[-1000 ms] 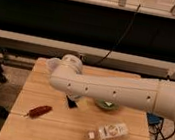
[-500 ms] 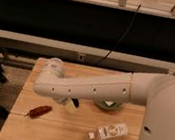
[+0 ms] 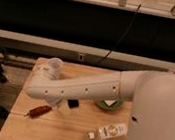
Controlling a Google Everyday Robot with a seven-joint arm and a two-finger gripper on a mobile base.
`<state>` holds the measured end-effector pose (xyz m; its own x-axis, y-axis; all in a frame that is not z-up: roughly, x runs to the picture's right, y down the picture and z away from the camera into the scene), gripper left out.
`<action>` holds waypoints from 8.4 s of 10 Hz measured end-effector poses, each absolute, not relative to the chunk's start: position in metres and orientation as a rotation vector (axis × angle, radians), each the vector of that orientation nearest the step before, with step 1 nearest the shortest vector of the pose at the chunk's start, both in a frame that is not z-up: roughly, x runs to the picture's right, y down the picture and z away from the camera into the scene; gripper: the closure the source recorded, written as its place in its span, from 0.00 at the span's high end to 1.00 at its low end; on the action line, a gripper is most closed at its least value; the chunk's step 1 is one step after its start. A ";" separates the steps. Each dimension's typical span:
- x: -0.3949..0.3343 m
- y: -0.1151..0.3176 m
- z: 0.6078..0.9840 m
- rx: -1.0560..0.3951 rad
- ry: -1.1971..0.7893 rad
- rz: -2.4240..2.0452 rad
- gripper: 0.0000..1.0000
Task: Drag the pepper across the table
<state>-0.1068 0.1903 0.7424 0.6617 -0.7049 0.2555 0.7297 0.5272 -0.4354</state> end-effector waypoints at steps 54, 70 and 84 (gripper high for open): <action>-0.177 0.244 0.808 -0.326 -0.423 -1.314 0.01; -0.125 0.235 0.816 -0.290 -0.471 -1.259 0.04; -0.079 0.228 0.826 -0.289 -0.501 -1.217 0.04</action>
